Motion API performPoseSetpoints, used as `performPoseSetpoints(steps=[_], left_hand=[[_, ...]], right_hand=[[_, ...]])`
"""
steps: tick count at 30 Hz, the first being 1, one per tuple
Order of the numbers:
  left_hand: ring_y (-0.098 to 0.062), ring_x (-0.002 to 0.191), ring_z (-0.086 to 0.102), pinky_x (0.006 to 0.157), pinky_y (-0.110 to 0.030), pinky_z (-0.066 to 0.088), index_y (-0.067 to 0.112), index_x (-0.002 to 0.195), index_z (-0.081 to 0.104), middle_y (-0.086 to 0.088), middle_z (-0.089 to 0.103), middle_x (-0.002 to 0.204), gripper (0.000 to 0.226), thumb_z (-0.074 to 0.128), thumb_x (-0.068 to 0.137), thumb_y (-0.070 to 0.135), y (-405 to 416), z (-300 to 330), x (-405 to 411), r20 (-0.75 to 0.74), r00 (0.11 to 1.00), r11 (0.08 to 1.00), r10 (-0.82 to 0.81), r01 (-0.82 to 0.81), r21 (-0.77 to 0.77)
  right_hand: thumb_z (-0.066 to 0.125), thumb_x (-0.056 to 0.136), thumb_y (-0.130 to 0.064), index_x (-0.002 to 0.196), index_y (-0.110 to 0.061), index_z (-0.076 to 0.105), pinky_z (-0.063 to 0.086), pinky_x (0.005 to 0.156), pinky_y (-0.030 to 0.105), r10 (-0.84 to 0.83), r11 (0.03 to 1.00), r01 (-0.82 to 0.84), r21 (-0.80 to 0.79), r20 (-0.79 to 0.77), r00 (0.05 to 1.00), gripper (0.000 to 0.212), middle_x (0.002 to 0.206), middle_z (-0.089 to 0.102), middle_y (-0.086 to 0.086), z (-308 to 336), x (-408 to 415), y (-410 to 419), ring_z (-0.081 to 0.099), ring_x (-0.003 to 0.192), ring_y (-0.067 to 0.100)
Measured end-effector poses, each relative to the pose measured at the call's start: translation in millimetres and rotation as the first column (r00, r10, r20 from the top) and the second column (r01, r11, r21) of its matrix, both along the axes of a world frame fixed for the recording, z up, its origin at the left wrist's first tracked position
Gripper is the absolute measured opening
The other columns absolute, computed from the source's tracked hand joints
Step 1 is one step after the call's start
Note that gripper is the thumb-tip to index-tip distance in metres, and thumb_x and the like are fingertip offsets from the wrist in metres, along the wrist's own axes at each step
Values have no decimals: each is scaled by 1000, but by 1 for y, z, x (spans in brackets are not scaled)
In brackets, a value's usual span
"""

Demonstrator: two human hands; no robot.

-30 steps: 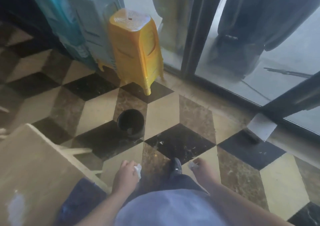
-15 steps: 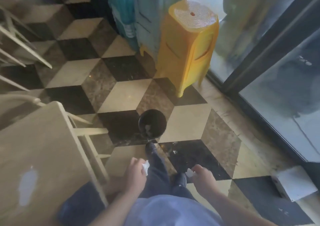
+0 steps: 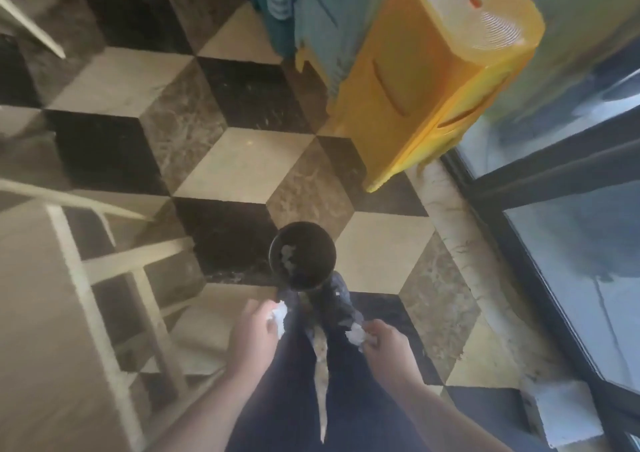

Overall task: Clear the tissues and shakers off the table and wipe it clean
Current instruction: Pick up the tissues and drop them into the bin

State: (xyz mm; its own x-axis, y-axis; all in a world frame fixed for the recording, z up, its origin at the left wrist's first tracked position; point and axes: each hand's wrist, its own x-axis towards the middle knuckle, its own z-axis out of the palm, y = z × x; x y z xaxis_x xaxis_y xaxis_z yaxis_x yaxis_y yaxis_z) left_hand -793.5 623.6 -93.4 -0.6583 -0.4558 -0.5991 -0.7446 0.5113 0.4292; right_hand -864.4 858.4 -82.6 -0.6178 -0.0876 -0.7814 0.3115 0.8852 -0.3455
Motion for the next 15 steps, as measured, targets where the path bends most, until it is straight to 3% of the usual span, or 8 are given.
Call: performPoseSetpoints(steps=[4, 7, 12, 15], left_hand=[[-22, 84, 60, 72, -37, 50, 25, 105, 60, 5, 59, 98, 20, 53, 89, 14, 2, -74, -17, 8, 997, 996, 75, -75, -46], [-26, 81, 59, 69, -39, 51, 22, 96, 57, 3, 60, 90, 13, 55, 87, 14, 9, -134, -29, 62, 985, 985, 159, -155, -70], [-25, 79, 59, 66, -35, 49, 20, 93, 62, 0, 64, 88, 12, 56, 86, 12, 18, -234, -59, 86, 983, 987, 162, -160, -32], [-26, 84, 60, 72, -40, 53, 17, 94, 66, -3, 65, 91, 14, 56, 87, 10, 21, -281, -74, 76, 989, 992, 128, -125, -32]], right_hand=[[51, 91, -17, 111, -27, 66, 54, 71, 30, 169, 986, -169, -2, 67, 983, 27, 100, 61, -5, -83, -27, -29, 61, 84, 17], [50, 92, -17, 117, -25, 64, 50, 79, 31, 286, 957, -288, 10, 113, 952, 29, 110, 64, 1, -152, -46, -47, 62, 98, 25], [52, 94, -15, 120, -21, 61, 51, 80, 34, 312, 948, -317, 21, 136, 940, 28, 117, 64, 6, -261, -78, -66, 63, 99, 29], [52, 95, -14, 121, -19, 61, 51, 77, 32, 320, 947, -321, -3, 80, 944, 28, 118, 63, 6, -307, -94, -80, 62, 97, 26]])
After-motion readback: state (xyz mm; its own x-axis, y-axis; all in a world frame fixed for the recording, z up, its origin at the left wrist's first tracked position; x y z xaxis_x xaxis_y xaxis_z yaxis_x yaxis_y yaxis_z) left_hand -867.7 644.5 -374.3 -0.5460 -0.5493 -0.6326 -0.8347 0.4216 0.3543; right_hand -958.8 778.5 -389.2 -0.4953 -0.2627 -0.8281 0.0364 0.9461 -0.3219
